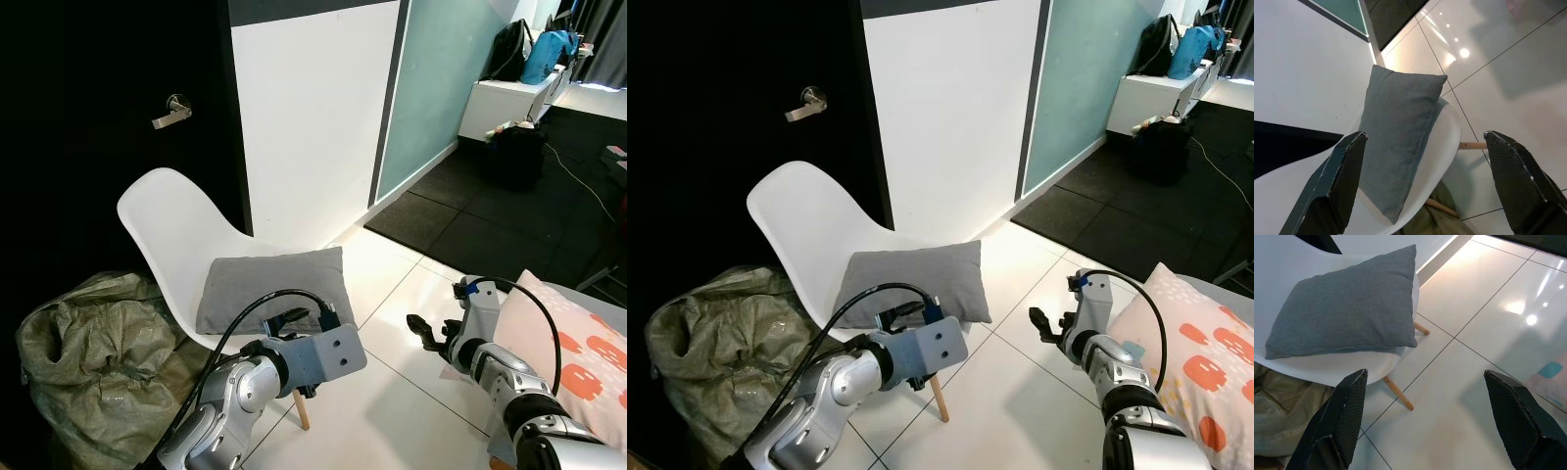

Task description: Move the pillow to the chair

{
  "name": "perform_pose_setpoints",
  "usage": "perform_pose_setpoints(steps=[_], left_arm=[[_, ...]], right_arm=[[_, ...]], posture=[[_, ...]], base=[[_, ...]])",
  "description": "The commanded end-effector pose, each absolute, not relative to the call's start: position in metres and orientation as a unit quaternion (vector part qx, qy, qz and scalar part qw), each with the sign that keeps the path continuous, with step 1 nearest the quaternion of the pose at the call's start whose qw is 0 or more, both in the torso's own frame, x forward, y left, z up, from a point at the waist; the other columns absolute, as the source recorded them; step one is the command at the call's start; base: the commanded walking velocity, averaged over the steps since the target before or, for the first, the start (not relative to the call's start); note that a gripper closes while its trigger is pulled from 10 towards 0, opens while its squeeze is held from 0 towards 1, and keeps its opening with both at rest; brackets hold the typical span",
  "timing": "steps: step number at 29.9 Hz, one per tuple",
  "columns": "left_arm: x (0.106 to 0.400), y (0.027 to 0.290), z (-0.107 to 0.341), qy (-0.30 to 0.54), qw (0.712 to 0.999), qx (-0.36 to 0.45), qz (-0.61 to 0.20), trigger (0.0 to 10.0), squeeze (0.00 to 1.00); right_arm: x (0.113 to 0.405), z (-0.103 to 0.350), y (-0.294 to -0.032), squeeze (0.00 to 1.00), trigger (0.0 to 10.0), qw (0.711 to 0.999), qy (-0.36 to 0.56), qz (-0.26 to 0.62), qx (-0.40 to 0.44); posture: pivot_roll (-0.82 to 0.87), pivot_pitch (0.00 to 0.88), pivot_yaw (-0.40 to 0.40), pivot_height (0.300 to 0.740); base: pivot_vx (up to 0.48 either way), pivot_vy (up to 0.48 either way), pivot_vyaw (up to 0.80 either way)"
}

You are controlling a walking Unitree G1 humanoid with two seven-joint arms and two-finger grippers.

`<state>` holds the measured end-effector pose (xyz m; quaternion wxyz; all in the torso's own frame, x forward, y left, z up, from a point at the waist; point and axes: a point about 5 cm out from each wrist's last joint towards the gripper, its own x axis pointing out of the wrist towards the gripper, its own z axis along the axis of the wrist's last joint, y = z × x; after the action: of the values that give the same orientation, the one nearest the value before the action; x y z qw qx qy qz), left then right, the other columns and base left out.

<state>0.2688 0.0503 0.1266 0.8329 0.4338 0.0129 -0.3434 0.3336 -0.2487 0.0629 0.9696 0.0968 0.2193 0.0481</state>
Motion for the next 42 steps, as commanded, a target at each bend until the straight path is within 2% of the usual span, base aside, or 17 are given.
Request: perform_pose_setpoints(steps=[1, 42], left_arm=[[0.2663, 0.0514, 0.1243, 0.017, 0.828, 0.442, -0.344, 10.0, 0.0], [0.2657, 0.0533, 0.123, 0.016, 0.828, 0.444, -0.343, 10.0, 0.0]], right_arm=[[0.3346, 0.0645, -0.2481, 0.0, 10.0, 0.969, 0.218, 0.051, 0.101], [0.3375, 0.0662, -0.243, 0.0, 10.0, 0.97, 0.21, 0.056, 0.109]], posture=[[-0.19, 0.033, -0.006, 0.734], [-0.18, 0.014, 0.009, 0.734]], base=[[0.0, 0.0, 0.0], [0.0, 0.0, 0.0]])
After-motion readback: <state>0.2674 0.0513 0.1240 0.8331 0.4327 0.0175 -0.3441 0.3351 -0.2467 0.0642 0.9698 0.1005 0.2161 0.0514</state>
